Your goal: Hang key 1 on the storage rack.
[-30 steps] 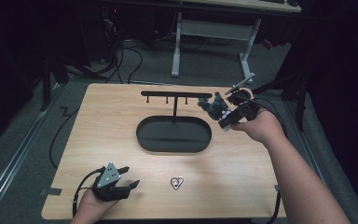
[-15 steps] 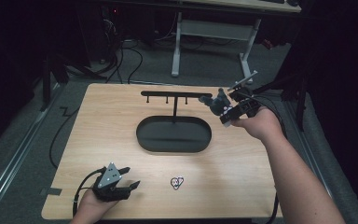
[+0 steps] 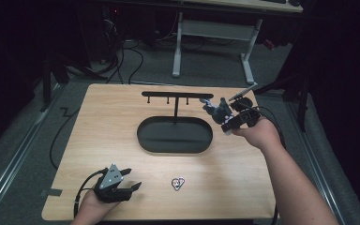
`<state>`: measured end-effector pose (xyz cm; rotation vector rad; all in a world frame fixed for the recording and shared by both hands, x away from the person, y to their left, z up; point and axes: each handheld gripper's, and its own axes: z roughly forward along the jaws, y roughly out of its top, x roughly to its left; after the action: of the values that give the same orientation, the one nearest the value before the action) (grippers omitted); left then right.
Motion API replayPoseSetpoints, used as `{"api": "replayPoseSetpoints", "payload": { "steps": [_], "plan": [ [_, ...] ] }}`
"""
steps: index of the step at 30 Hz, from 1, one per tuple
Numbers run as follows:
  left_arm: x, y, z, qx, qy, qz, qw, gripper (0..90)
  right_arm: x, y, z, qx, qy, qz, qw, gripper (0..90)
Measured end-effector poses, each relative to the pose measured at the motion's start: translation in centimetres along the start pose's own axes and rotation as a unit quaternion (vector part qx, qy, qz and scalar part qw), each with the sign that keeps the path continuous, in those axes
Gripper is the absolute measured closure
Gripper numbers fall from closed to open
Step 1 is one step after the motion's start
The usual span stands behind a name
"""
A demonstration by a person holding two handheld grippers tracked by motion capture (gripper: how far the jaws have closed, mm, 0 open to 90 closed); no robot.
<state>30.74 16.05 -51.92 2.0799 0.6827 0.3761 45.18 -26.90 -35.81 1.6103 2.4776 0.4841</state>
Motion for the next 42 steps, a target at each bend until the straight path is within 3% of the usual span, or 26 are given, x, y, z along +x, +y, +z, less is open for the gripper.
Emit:
{"api": "replayPoseSetpoints", "payload": {
  "steps": [12, 14, 17, 25, 29, 35, 36, 40, 42],
  "plan": [
    [0.0, 0.0, 0.0, 0.002, 0.001, 0.001, 1.0000, 36.4, 0.7, -0.1, 3.9, -0.007, -0.003, 0.003, 1.0000, 45.9],
    [0.0, -0.1, 0.1, 0.002, 0.001, 0.001, 1.0000, 36.5, 0.9, 0.0, 4.9, -0.008, 0.010, 0.008, 0.9999, 45.6],
    [0.0, -0.1, 0.1, 0.004, 0.001, 0.001, 1.0000, 36.5, 1.0, 0.0, 5.6, -0.009, 0.010, 0.008, 0.9999, 45.4],
    [0.0, -0.1, 0.1, 0.005, 0.002, 0.002, 1.0000, 36.5, 0.7, 0.1, 7.8, -0.013, 0.021, 0.034, 0.9991, 39.0],
    [0.0, 0.0, 0.1, 0.001, 0.002, 0.005, 1.0000, 36.5, 0.7, -0.1, 7.9, -0.017, 0.030, 0.038, 0.9987, 35.6],
    [0.0, 0.2, 0.2, -0.001, -0.002, -0.002, 1.0000, 37.6, 1.4, -1.6, 6.8, -0.024, 0.015, 0.004, 0.9996, 35.5],
    [-0.1, 0.2, 0.2, -0.002, -0.003, -0.005, 1.0000, 37.9, 1.6, -2.5, 6.2, -0.037, 0.015, -0.010, 0.9991, 39.4],
    [-0.2, 0.3, 0.2, 0.002, -0.006, -0.006, 1.0000, 38.0, 1.9, -3.8, 5.6, -0.053, 0.013, -0.019, 0.9983, 40.7],
    [-0.3, 0.3, 0.3, 0.002, -0.007, -0.009, 0.9999, 38.7, 2.3, -5.6, 5.2, -0.071, 0.017, -0.028, 0.9969, 41.6]
  ]
}}
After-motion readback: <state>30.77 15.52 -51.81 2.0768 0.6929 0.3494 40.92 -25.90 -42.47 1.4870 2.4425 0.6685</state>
